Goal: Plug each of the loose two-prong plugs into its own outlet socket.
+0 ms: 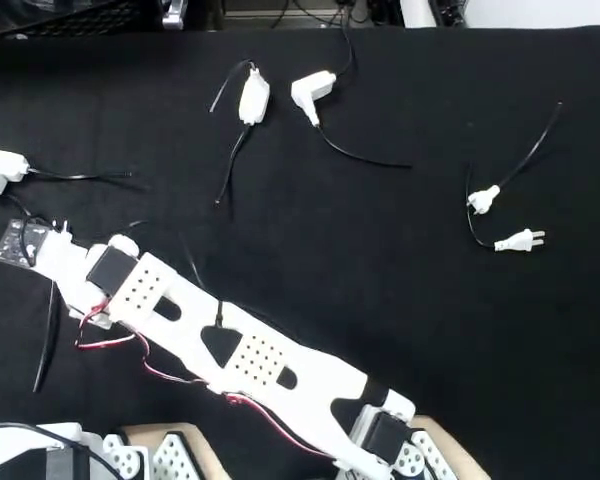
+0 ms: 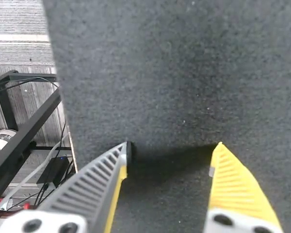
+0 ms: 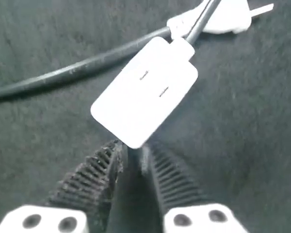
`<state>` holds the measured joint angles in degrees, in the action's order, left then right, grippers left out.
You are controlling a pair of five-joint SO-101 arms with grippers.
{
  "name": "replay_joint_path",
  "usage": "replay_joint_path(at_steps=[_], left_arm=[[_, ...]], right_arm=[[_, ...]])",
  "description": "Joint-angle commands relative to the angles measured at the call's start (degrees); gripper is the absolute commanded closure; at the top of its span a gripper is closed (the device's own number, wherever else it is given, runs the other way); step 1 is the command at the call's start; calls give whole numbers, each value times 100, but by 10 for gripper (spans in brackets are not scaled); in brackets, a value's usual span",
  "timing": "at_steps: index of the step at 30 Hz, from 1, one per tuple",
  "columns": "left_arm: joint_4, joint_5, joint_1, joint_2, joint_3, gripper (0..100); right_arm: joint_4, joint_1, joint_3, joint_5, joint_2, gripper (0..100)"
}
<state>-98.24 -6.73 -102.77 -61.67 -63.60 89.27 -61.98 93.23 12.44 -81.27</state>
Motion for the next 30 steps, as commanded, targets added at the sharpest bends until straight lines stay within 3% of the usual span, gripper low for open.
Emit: replay_joint_path(at_steps=[1, 4, 11, 21, 30], left_arm=[[114, 35, 13, 26, -180, 726], [114, 26, 13, 26, -180, 726], [123, 26, 22, 26, -180, 726], [114, 62, 31, 26, -180, 726], [-132, 70, 40, 26, -48, 726]], right_arm=[[167, 149, 251, 237, 92, 986], [176, 185, 259, 281, 127, 972], [334, 158, 224, -580, 1024, 743], [-1169, 88, -110, -2277, 585, 733], [-1574, -9, -136, -2840, 189, 732]])
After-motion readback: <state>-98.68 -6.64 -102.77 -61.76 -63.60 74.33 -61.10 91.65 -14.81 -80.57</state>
